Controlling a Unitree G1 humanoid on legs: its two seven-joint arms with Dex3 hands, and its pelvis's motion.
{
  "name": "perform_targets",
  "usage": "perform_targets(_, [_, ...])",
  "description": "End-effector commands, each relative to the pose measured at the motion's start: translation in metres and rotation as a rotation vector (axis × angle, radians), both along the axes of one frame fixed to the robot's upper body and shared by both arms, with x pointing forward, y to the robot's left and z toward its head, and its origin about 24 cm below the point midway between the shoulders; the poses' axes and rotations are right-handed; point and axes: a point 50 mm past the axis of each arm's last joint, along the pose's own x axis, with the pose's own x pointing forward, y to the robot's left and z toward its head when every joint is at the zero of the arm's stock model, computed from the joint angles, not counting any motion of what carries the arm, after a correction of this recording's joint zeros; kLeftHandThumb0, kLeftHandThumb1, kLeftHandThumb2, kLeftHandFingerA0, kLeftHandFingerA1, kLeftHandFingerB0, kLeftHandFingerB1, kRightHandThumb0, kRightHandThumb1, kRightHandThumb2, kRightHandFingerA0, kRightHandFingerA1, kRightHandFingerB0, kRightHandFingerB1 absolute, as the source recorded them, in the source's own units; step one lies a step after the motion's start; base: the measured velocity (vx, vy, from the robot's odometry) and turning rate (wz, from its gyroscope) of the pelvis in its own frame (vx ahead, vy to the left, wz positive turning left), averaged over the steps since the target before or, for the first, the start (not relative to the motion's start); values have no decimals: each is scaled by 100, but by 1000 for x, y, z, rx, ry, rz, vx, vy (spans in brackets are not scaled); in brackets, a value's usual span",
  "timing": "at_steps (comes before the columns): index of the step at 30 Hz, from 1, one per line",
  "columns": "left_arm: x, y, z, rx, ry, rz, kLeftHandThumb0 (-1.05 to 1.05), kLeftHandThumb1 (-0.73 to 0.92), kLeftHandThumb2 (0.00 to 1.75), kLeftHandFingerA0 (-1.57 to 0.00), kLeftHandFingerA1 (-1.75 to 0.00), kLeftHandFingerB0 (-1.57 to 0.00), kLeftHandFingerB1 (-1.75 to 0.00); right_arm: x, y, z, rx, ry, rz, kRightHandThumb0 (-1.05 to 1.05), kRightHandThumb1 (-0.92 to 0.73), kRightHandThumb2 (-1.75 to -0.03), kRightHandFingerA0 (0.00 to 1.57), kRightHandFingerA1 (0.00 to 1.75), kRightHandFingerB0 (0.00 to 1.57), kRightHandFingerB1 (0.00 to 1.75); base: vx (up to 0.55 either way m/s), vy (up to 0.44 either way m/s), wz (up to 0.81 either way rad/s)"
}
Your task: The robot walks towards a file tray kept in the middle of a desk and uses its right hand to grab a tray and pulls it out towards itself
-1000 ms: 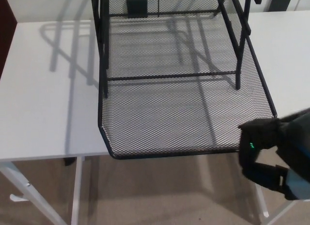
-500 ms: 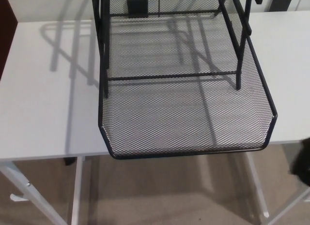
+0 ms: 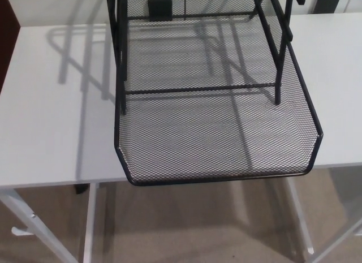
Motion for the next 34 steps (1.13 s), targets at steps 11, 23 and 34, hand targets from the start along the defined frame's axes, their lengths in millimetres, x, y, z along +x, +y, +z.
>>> perform_targets(11, [7,33,2,-17,43,128,-25,64,59,-43,-53,-34,-41,-73,23,-159,177,342,-283,-89,-59,-92,0,6,0,0,0,0,0])
perform_targets(23, [10,33,3,12,53,87,-31,66,59,-36,-51,-28,-37,-73,17,-155,177,275,-287,-88,-60,-91,0,4,0,0,0,0,0])
perform_targets(34, [28,30,8,8,24,75,-28,66,61,-38,-54,-28,-39,-52,16,-152,198,190,-267,-89,-59,-91,0,4,0,0,0,0,0])
